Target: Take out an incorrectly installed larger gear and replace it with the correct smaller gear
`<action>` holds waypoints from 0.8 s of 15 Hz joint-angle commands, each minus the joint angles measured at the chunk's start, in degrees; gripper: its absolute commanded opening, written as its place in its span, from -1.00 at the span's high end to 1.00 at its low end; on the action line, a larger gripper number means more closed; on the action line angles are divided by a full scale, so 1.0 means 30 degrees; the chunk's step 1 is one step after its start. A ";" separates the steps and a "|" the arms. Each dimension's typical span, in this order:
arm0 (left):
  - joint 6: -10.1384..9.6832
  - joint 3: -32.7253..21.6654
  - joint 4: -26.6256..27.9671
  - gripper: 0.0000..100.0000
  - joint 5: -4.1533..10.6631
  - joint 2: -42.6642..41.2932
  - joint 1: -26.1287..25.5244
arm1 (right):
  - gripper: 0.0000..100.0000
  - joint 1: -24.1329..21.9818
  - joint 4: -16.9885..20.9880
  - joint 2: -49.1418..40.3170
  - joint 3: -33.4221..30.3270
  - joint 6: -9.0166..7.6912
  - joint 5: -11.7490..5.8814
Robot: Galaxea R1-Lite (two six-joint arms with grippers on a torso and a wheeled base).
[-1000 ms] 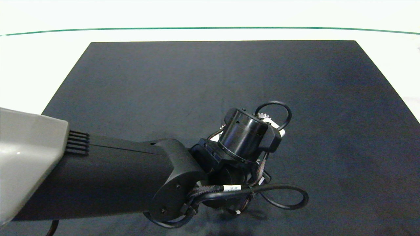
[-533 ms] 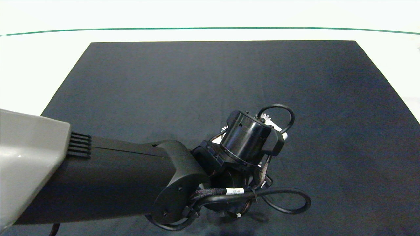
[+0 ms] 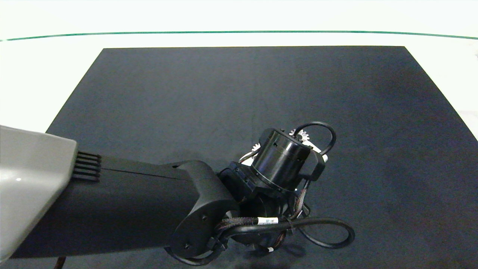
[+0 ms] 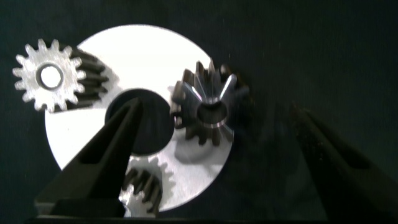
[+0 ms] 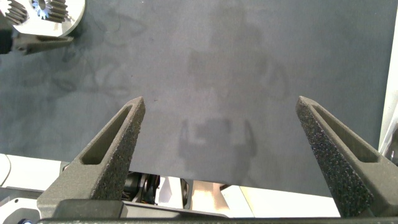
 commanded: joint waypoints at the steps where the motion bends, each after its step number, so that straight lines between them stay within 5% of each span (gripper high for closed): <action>1: -0.0306 0.0153 0.0380 -1.00 0.0108 -0.1708 -0.0005 | -1.00 0.0011 0.0078 0.0037 0.0013 0.0002 -0.0023; 12: -0.0159 -0.0022 0.1346 -1.00 0.0196 -0.3407 0.0991 | -1.00 -0.0048 0.0078 0.0095 0.0042 0.0002 0.0006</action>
